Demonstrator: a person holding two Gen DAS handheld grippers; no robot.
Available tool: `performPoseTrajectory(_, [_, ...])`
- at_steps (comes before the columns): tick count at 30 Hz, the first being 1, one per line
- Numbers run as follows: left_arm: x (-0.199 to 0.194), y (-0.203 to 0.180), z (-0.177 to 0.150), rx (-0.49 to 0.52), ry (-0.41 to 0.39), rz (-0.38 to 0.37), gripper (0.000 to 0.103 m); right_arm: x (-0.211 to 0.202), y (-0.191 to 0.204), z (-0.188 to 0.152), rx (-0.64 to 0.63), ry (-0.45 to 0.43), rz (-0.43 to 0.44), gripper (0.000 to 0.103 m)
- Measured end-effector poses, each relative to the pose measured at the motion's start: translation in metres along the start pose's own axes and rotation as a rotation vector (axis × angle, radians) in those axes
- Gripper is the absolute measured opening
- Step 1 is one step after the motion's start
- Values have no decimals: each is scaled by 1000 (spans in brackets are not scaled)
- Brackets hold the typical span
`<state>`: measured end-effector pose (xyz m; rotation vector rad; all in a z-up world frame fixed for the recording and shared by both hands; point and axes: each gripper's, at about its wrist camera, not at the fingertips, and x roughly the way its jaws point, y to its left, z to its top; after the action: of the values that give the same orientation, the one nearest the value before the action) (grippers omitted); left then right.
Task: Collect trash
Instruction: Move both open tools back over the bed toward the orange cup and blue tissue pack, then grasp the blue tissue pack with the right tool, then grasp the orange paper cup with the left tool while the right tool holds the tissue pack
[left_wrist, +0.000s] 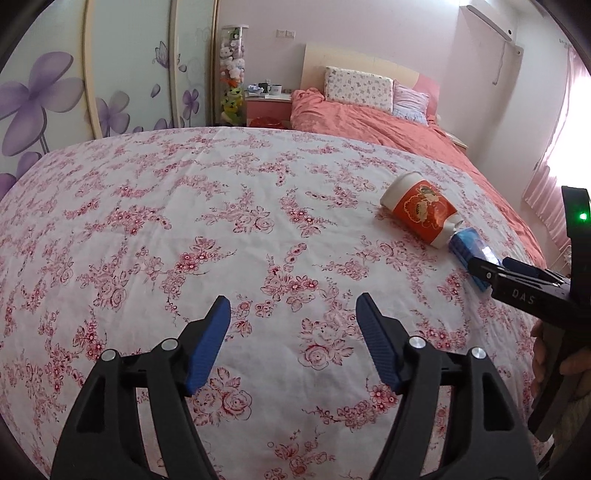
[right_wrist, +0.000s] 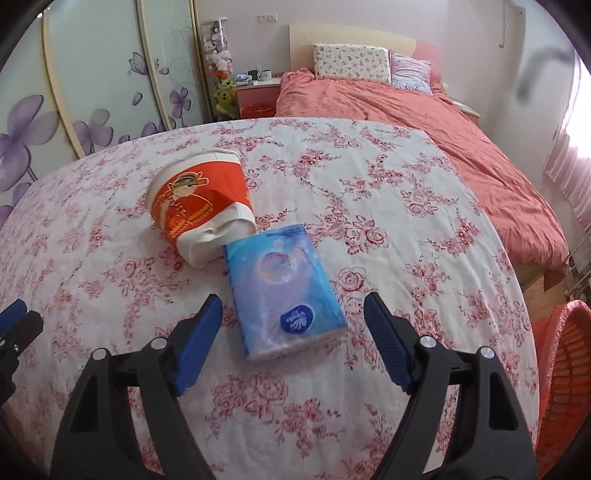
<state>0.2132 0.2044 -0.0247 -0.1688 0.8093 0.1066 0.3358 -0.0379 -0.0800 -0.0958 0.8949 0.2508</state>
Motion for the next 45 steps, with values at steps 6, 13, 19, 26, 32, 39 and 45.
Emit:
performPoseTrajectory(6, [3, -8, 1, 14, 9, -16, 70, 5, -1, -2, -15, 9, 3, 59])
performPoseTrajectory(13, [10, -41, 8, 38, 22, -68, 70, -19, -30, -18, 58, -33, -40, 57])
performPoseTrajectory(19, [27, -96, 31, 45, 11, -119, 71, -47, -70, -38, 130, -78, -99, 56])
performPoseTrajectory(26, [64, -144, 63, 28, 31, -24, 84, -68, -107, -56, 184, -103, -109, 55])
performPoseTrajectory(32, [98, -157, 72, 22, 125, 102, 87, -73, -125, -64, 217, -114, -95, 55])
performPoseTrajectory(39, [108, -156, 74, -16, 140, 160, 87, -71, -130, -67, 230, -119, -83, 55])
performPoseTrajectory(45, [108, -160, 77, 25, 120, 181, 75, -70, -129, -69, 233, -115, -80, 55])
